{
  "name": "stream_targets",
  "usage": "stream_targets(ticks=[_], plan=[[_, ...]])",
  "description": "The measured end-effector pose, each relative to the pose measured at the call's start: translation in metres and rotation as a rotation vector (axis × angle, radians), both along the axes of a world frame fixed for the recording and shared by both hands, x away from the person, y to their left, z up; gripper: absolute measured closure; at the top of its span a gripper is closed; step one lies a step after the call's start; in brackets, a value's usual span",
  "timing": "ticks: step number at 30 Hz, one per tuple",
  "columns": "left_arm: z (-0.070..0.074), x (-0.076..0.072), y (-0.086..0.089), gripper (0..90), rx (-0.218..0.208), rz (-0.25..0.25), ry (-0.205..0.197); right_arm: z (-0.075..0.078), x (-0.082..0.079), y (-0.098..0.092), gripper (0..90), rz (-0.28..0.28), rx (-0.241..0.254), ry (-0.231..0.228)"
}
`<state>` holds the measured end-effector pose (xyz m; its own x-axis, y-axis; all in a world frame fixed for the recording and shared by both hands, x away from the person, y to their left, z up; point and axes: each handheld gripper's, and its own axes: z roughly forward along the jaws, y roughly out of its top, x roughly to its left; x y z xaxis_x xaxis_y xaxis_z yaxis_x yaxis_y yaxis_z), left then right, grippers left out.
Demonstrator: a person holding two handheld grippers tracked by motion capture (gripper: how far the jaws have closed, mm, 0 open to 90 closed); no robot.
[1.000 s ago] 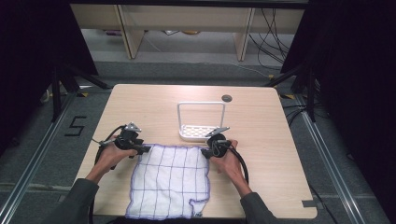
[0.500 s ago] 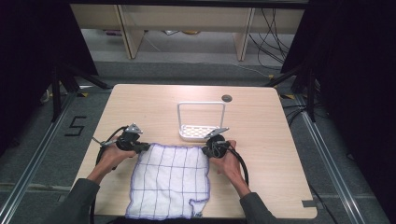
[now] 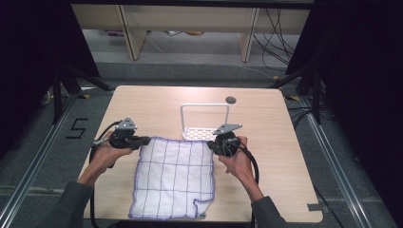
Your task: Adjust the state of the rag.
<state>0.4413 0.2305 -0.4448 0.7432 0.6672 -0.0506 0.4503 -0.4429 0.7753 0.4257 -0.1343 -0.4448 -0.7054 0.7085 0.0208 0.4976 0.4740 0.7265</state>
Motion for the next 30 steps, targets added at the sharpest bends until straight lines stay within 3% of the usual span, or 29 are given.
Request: stream_targets(ticks=[2, 4, 5, 6, 8, 13, 17, 22, 30], plan=[[0.010, -0.004, 0.003, 86.0, -0.017, 0.001, -0.018, 0.009, -0.003, -0.002, 87.8, 0.003, 0.014, -0.012], [0.018, -0.006, 0.003, 86.0, -0.041, 0.012, -0.031, 0.017, -0.003, -0.004, 87.8, 0.019, 0.018, -0.053], [0.023, -0.007, 0.006, 86.0, -0.020, -0.003, -0.038, 0.021, -0.005, -0.004, 87.8, 0.013, 0.023, -0.037], [0.026, -0.008, 0.006, 86.0, -0.052, 0.006, -0.038, 0.024, -0.006, -0.005, 87.8, 0.009, 0.028, -0.050], [0.035, -0.012, 0.006, 86.0, -0.068, 0.011, -0.053, 0.031, -0.008, -0.005, 87.8, 0.025, 0.036, -0.079], [0.055, -0.022, 0.004, 86.0, -0.061, -0.004, -0.087, 0.042, -0.014, -0.005, 87.8, 0.040, 0.046, -0.118], [0.070, -0.032, 0.006, 86.0, -0.083, -0.018, -0.118, 0.051, -0.020, -0.009, 87.9, 0.042, 0.063, -0.135], [0.096, -0.048, 0.008, 86.0, -0.123, -0.042, -0.177, 0.070, -0.028, -0.016, 87.9, 0.047, 0.087, -0.183], [0.134, -0.075, 0.011, 86.0, -0.136, -0.065, -0.276, 0.109, -0.051, -0.023, 87.9, 0.073, 0.128, -0.269]])
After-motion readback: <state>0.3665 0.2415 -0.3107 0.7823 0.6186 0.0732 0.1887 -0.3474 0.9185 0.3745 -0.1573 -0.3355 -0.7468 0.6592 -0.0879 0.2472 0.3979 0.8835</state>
